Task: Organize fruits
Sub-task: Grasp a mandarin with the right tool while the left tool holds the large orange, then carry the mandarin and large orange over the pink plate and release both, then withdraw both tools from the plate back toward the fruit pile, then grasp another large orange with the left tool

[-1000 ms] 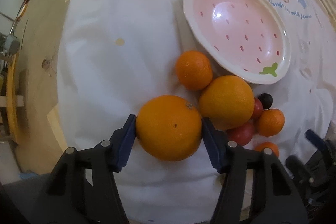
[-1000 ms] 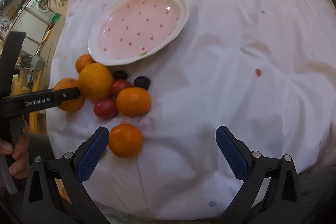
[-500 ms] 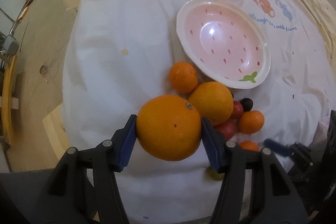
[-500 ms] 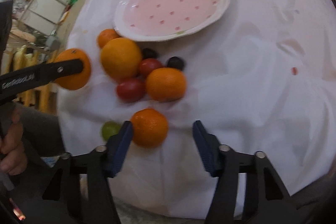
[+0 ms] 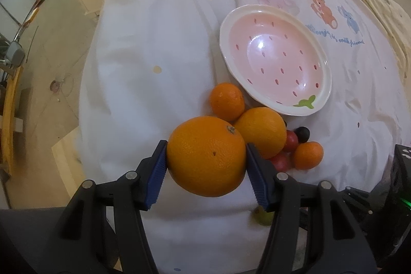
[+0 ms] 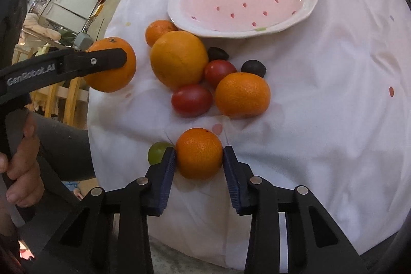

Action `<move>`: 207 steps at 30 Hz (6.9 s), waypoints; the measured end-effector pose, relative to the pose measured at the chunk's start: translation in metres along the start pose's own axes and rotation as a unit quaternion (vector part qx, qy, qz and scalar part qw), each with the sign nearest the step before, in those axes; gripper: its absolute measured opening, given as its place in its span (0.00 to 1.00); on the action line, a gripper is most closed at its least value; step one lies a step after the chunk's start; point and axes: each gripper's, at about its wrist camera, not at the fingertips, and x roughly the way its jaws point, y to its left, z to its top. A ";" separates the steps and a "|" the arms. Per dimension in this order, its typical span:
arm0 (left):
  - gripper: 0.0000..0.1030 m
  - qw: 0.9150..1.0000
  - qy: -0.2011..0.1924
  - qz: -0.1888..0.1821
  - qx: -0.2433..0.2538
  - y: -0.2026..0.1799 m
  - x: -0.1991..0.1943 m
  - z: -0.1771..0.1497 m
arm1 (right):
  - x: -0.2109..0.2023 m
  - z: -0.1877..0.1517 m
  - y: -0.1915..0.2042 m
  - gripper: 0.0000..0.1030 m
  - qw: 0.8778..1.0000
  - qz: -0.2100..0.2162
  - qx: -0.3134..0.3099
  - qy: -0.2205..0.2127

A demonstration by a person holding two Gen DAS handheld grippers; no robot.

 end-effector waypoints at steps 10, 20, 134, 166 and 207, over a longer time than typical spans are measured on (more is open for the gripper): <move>0.53 1.000 -0.025 -0.002 0.006 0.002 -0.009 -0.001 | -0.048 -0.011 -0.015 0.37 0.997 0.019 0.033 -0.071; 0.53 0.997 -0.068 -0.004 0.020 -0.011 -0.038 0.001 | -0.130 -0.011 -0.038 0.37 0.972 0.034 0.064 -0.223; 0.90 0.982 -0.177 -0.017 0.055 -0.035 -0.055 0.044 | -0.129 0.061 -0.069 0.87 0.962 -0.040 0.097 -0.253; 0.90 0.996 -0.083 -0.011 -0.038 0.008 -0.019 0.007 | -0.082 0.020 -0.063 0.87 0.972 -0.089 0.134 -0.173; 0.52 0.997 -0.030 -0.073 -0.021 -0.038 0.006 0.007 | -0.085 0.012 -0.084 0.87 0.968 -0.055 0.183 -0.164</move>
